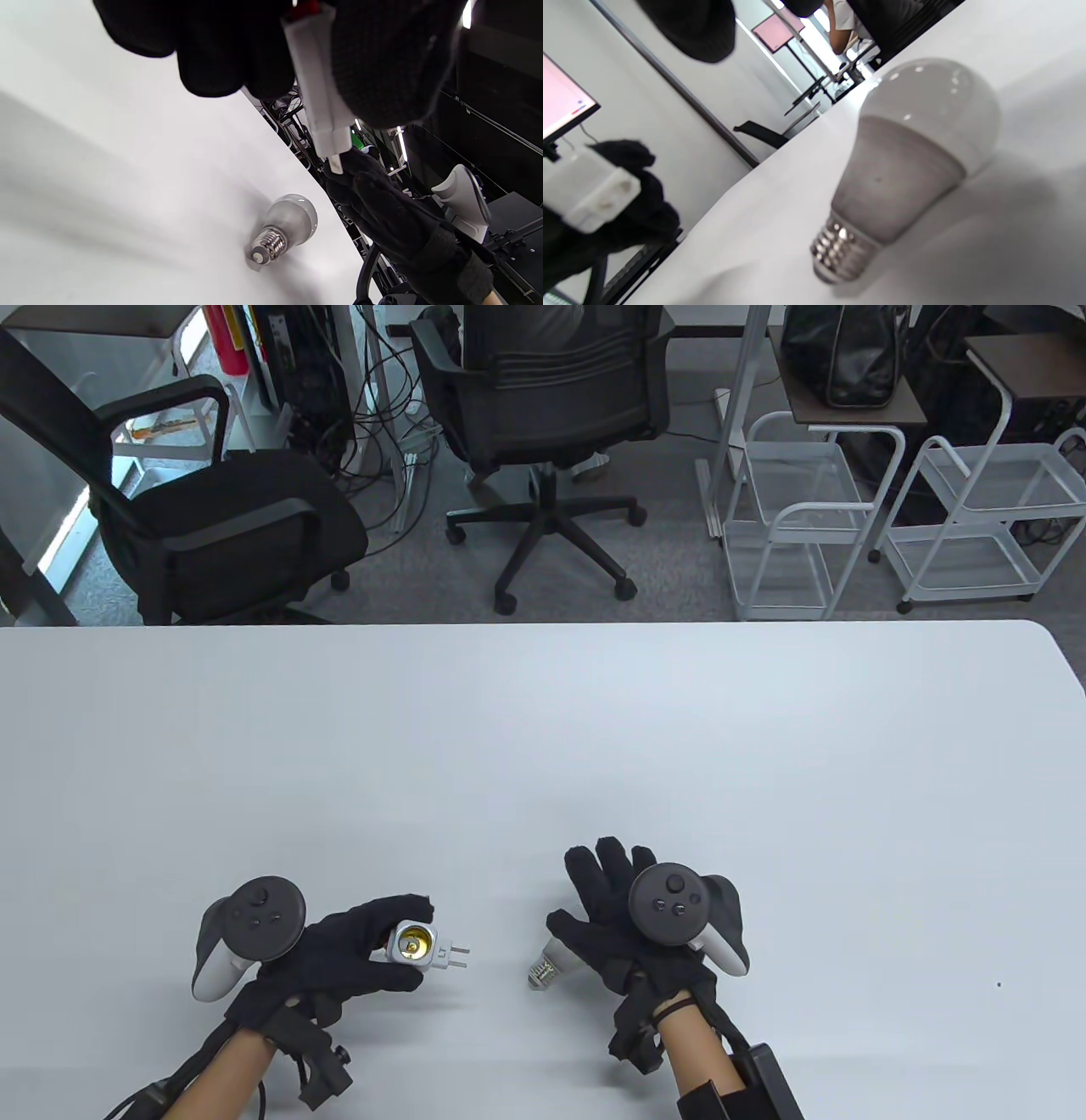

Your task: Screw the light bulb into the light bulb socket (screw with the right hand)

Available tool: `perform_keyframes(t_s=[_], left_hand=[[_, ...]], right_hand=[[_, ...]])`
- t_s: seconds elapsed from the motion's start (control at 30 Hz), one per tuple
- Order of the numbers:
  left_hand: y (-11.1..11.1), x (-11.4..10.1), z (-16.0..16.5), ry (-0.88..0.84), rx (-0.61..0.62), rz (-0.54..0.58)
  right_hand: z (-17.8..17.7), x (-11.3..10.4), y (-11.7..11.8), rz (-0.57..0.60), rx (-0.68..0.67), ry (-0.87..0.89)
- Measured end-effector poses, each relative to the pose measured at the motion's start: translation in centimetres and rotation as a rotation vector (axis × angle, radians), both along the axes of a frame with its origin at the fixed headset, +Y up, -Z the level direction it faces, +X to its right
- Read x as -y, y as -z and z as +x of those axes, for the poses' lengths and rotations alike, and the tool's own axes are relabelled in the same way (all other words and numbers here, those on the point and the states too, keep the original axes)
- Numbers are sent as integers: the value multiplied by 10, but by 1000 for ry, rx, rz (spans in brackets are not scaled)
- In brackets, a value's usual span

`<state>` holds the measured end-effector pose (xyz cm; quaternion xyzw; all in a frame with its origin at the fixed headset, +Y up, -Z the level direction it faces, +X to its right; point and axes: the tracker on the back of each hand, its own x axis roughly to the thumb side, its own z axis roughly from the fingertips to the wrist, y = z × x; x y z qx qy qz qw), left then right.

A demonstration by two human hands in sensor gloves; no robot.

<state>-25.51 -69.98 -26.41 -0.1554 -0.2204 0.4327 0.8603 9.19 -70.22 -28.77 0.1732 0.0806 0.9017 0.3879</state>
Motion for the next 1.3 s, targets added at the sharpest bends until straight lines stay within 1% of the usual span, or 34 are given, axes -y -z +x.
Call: perform_keyframes(t_s=[0.03, 0.17, 0.23, 0.33, 0.43, 0.47, 0.53, 0.57, 0.67, 0.77, 0.83, 0.9, 1.03, 1.07, 1.2, 1.3], left_hand=[[0, 0, 0, 6, -3, 5], [-1, -3, 1, 14, 3, 31], [-1, -1, 2, 8, 8, 20], [-2, -1, 3, 21, 20, 27], [-2, -2, 2, 41, 19, 44], [-1, -1, 2, 40, 17, 42], [-1, 0, 2, 29, 18, 30], [-1, 0, 3, 27, 19, 29], [-1, 0, 3, 48, 20, 36], [-1, -1, 2, 63, 16, 44], [-1, -1, 3, 61, 14, 45], [-1, 0, 3, 69, 15, 49], [-2, 0, 3, 78, 9, 52], [-2, 0, 3, 77, 6, 50], [-2, -1, 2, 77, -4, 49], [-2, 0, 3, 83, -8, 44]], right_hand=[[2, 0, 1, -1, 29, 0], [14, 1, 6, 20, 224, -27], [18, 3, 10, -29, 278, -79], [16, 5, 19, -159, 269, -129], [4, 5, 29, -295, 215, -237], [-1, 7, 34, -363, 185, -292], [-10, 10, 39, -490, 166, -372], [-15, 13, 41, -527, 145, -395], [-26, 25, 43, -571, 124, -415], [-29, 32, 45, -544, 128, -371], [-27, 34, 45, -550, 138, -314], [-22, 33, 45, -553, 152, -275], [-10, 27, 43, -516, 188, -166], [-7, 25, 42, -500, 196, -125], [0, 16, 40, -405, 217, -51], [4, 10, 36, -292, 255, 18]])
